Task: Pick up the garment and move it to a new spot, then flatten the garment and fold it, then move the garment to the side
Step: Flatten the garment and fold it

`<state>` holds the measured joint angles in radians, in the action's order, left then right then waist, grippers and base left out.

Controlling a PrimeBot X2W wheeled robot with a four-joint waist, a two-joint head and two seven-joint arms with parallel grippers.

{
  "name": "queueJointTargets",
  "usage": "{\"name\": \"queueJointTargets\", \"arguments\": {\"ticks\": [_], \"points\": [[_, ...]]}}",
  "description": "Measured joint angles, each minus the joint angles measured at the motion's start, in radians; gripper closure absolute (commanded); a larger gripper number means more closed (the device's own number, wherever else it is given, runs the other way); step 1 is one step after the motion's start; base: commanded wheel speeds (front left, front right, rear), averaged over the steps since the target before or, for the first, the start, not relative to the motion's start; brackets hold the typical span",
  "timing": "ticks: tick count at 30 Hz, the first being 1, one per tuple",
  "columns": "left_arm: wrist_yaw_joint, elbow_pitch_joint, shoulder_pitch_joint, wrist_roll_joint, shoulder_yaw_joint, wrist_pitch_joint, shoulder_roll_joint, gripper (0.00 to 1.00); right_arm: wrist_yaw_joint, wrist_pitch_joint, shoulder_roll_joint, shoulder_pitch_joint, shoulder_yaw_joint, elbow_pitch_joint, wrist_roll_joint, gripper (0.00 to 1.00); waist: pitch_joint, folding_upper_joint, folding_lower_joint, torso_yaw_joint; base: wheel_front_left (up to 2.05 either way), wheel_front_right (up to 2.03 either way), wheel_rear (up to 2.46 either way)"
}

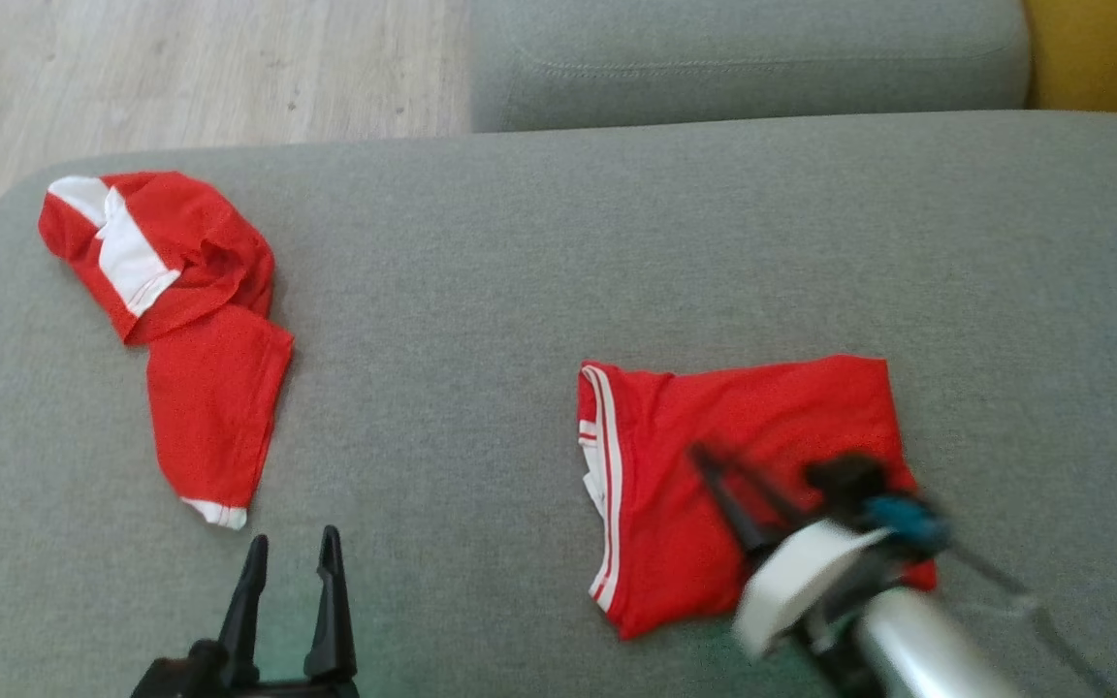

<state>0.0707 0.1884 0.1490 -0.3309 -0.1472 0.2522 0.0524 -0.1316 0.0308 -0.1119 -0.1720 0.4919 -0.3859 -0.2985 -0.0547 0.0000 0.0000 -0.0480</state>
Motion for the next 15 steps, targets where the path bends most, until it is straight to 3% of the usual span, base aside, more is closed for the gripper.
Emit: {"name": "queueJointTargets", "arguments": {"ticks": [9, 15], "points": [[0.014, 0.028, 0.002, 0.044, 0.013, 0.0, 0.0, 0.0, 0.0, 0.129, -0.092, 0.163, -0.341, 0.114, 0.105, 0.0, 0.048, 0.0, 0.0, 0.008, 0.0, 0.0, 0.0], [0.023, 0.06, 0.004, 0.069, 0.017, 0.0, 0.0, 0.0, 0.0, 0.195, -0.092, 0.246, -0.452, 0.084, 0.121, 0.0, 0.069, 0.0, -0.0001, -0.004, 0.0, 0.0, 0.0]]}}
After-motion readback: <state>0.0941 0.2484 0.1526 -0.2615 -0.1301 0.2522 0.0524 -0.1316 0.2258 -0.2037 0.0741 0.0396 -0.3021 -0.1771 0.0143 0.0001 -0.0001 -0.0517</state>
